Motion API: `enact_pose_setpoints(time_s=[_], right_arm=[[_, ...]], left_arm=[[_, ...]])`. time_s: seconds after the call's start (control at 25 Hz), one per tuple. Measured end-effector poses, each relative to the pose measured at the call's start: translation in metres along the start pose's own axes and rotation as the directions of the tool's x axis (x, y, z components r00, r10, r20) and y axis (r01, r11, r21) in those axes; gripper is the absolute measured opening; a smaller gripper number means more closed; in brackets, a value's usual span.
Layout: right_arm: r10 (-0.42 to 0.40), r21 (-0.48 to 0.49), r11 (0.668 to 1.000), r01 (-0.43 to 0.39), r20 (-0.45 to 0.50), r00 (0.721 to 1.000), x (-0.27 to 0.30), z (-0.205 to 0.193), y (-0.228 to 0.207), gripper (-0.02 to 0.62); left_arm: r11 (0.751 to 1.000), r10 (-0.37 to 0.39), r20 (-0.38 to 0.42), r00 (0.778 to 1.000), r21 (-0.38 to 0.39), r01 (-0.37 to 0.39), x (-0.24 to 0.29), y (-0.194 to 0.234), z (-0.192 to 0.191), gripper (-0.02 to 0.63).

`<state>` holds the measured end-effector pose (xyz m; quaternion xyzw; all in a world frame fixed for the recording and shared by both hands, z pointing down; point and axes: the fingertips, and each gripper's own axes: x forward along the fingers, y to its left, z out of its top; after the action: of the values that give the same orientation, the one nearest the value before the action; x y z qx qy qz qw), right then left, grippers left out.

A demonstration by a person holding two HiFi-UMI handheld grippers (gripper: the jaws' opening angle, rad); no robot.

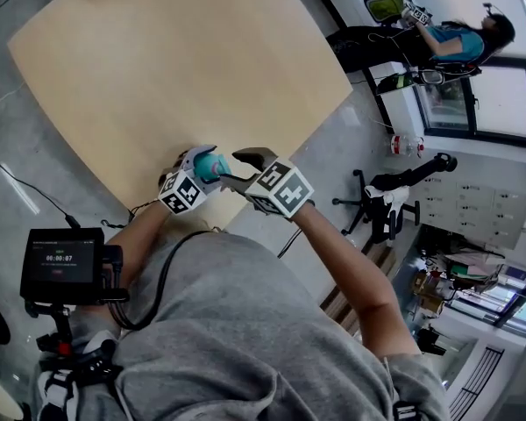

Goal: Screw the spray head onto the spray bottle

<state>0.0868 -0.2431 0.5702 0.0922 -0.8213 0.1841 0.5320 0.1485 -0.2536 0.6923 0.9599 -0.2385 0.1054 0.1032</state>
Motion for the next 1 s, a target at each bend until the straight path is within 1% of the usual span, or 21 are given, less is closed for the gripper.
enact_pose_setpoints(time_s=[0.04, 0.08, 0.12, 0.16, 0.2, 0.24, 0.28, 0.32, 0.4, 0.44, 0.52, 0.6, 0.68, 0.72, 0.76, 0.8, 0.84, 0.88, 0.92, 0.96, 1.0], right_arm=[[0.036, -0.118, 0.992, -0.034, 0.012, 0.999, -0.011, 0.01, 0.005, 0.206], [0.07, -0.268, 0.961, -0.067, 0.003, 0.998, -0.019, 0.017, 0.013, 0.206], [0.081, -0.443, 0.892, -0.088, -0.036, 0.996, -0.023, 0.018, 0.019, 0.206], [0.049, -0.624, 0.775, -0.101, -0.1, 0.994, -0.023, 0.014, 0.021, 0.206], [-0.018, -0.781, 0.613, -0.122, -0.168, 0.986, -0.02, 0.006, 0.02, 0.206], [-0.092, -0.885, 0.438, -0.16, -0.222, 0.971, -0.014, -0.005, 0.018, 0.206], [-0.145, -0.935, 0.288, -0.207, -0.256, 0.956, -0.007, -0.014, 0.016, 0.206], [-0.169, -0.953, 0.179, -0.245, -0.276, 0.946, 0.0, -0.021, 0.017, 0.206], [-0.172, -0.959, 0.038, -0.281, -0.283, 0.944, 0.014, -0.028, 0.022, 0.206], [-0.171, -0.958, -0.012, -0.288, -0.282, 0.944, 0.02, -0.029, 0.024, 0.206], [-0.176, -0.948, -0.08, -0.309, -0.292, 0.94, 0.034, -0.033, 0.026, 0.206], [-0.187, -0.934, -0.122, -0.335, -0.31, 0.932, 0.047, -0.039, 0.024, 0.206], [-0.188, -0.926, -0.145, -0.348, -0.32, 0.929, 0.058, -0.043, 0.023, 0.204], [-0.184, -0.923, -0.15, -0.355, -0.327, 0.927, 0.062, -0.045, 0.023, 0.196], [-0.177, -0.921, -0.146, -0.361, -0.335, 0.925, 0.064, -0.047, 0.024, 0.145], [-0.167, -0.922, -0.131, -0.363, -0.34, 0.925, 0.065, -0.049, 0.025, 0.13], [-0.155, -0.928, -0.099, -0.359, -0.342, 0.927, 0.066, -0.048, 0.025, 0.13], [-0.141, -0.935, -0.041, -0.351, -0.342, 0.929, 0.067, -0.047, 0.026, 0.129], [-0.127, -0.939, 0.047, -0.34, -0.343, 0.931, 0.067, -0.045, 0.026, 0.129], [-0.112, -0.932, 0.164, -0.324, -0.344, 0.932, 0.068, -0.043, 0.026, 0.129], [-0.097, -0.906, 0.299, -0.299, -0.341, 0.935, 0.069, -0.041, 0.025, 0.129]], left_arm=[[0.999, -0.046, -0.004, 0.999, 0.01, 0.046, 0.0, -0.003, -0.001, 0.362], [0.996, -0.09, -0.009, 0.996, 0.02, 0.09, -0.001, -0.005, -0.002, 0.364], [0.991, -0.13, -0.014, 0.991, 0.029, 0.131, -0.003, -0.008, -0.003, 0.362], [0.985, -0.165, -0.021, 0.986, 0.036, 0.166, -0.004, -0.01, -0.005, 0.363], [0.98, -0.194, -0.027, 0.981, 0.043, 0.195, -0.006, -0.012, -0.006, 0.364], [0.975, -0.218, -0.034, 0.975, 0.047, 0.219, -0.007, -0.013, -0.008, 0.364], [0.97, -0.237, -0.039, 0.971, 0.049, 0.239, -0.008, -0.014, -0.009, 0.364], [0.965, -0.254, -0.044, 0.966, 0.052, 0.256, -0.009, -0.015, -0.01, 0.364], [0.958, -0.278, -0.051, 0.959, 0.056, 0.28, -0.009, -0.017, -0.011, 0.364], [0.956, -0.286, -0.054, 0.957, 0.058, 0.288, -0.009, -0.017, -0.012, 0.364], [0.953, -0.295, -0.057, 0.954, 0.059, 0.298, -0.01, -0.018, -0.013, 0.364], [0.951, -0.302, -0.061, 0.951, 0.057, 0.305, -0.01, -0.02, -0.015, 0.364], [0.949, -0.308, -0.065, 0.949, 0.055, 0.311, -0.01, -0.021, -0.017, 0.364], [0.948, -0.31, -0.067, 0.948, 0.055, 0.314, -0.011, -0.021, -0.018, 0.364], [0.947, -0.311, -0.068, 0.948, 0.056, 0.315, -0.011, -0.022, -0.018, 0.364], [0.947, -0.312, -0.068, 0.948, 0.057, 0.316, -0.011, -0.022, -0.018, 0.364], [0.947, -0.312, -0.066, 0.948, 0.058, 0.316, -0.011, -0.022, -0.018, 0.364], [0.947, -0.311, -0.065, 0.948, 0.059, 0.315, -0.012, -0.022, -0.019, 0.364], [0.948, -0.31, -0.064, 0.949, 0.059, 0.314, -0.012, -0.022, -0.019, 0.364], [0.949, -0.307, -0.062, 0.95, 0.06, 0.311, -0.012, -0.023, -0.018, 0.364], [0.95, -0.302, -0.058, 0.952, 0.06, 0.305, -0.013, -0.023, -0.018, 0.364]])
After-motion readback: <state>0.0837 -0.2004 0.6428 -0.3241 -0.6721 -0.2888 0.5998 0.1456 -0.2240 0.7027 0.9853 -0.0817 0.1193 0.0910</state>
